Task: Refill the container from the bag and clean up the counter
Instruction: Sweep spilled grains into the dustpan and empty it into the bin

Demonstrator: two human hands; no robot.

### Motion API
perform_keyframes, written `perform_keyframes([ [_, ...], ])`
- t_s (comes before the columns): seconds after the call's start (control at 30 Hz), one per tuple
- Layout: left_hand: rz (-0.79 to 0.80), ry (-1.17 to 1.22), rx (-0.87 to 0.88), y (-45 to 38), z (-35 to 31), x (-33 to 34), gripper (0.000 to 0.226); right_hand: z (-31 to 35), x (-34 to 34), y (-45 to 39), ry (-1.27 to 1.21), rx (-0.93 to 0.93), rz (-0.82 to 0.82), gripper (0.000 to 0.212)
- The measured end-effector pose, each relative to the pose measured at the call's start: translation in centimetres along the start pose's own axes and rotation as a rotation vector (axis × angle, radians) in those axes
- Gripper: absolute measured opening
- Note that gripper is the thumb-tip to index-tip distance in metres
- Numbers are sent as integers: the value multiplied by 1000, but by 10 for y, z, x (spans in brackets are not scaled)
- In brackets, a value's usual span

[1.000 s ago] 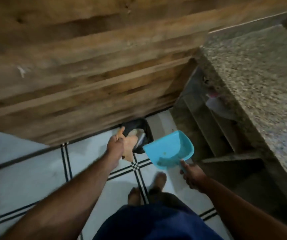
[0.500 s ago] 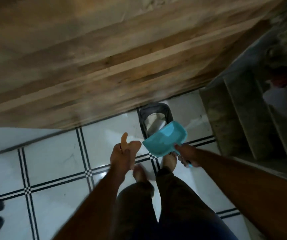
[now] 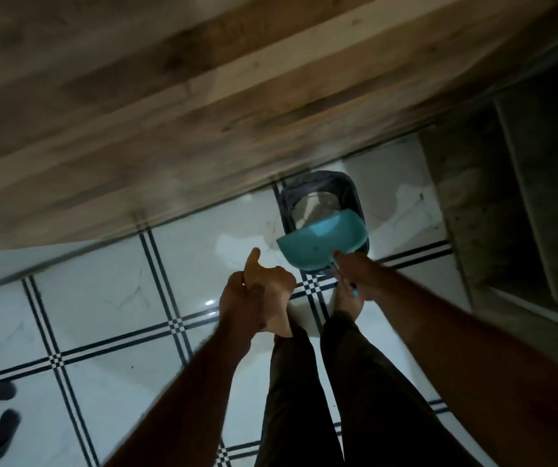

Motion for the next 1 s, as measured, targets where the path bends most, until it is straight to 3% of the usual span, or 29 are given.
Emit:
perform_keyframes([
  [0.23,30,-257,145,-28,-12,-16,23,-32,8,-2,-130,-56,-192,48],
  [0.33,52,-256,141,-39,-10,-14,54,-56,10,-15,-147,-114,-226,50],
  [0.4,55,-264,152,-51,-3,-12,63,-69,11,-32,-140,-120,-223,49],
  [0.53,112,-270,155,-85,19,-5,31,-92,14,-70,-121,-89,-172,52],
  [0.7,193,-246,216,-101,34,12,38,-107,12,-111,-21,-95,-65,72],
  [0.77,211,-246,201,-102,36,18,37,-107,10,-112,2,-99,-34,52],
  [0.83,199,-216,183,-103,38,22,23,-109,9,-116,17,-111,2,31],
  [0.9,164,-221,203,-101,37,25,15,-110,8,-120,59,-98,10,28],
  [1.0,219,-228,233,-101,37,26,26,-109,8,-126,68,-95,-21,36],
])
Point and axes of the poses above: each hand's wrist, its own y-axis away from the middle knuckle, its own x-axis out of the palm, z = x × y, the point moved 2 cm from there along -y, towards the middle knuckle, and after that the axes turned 5 degrees about y, right-handed, at the moved point
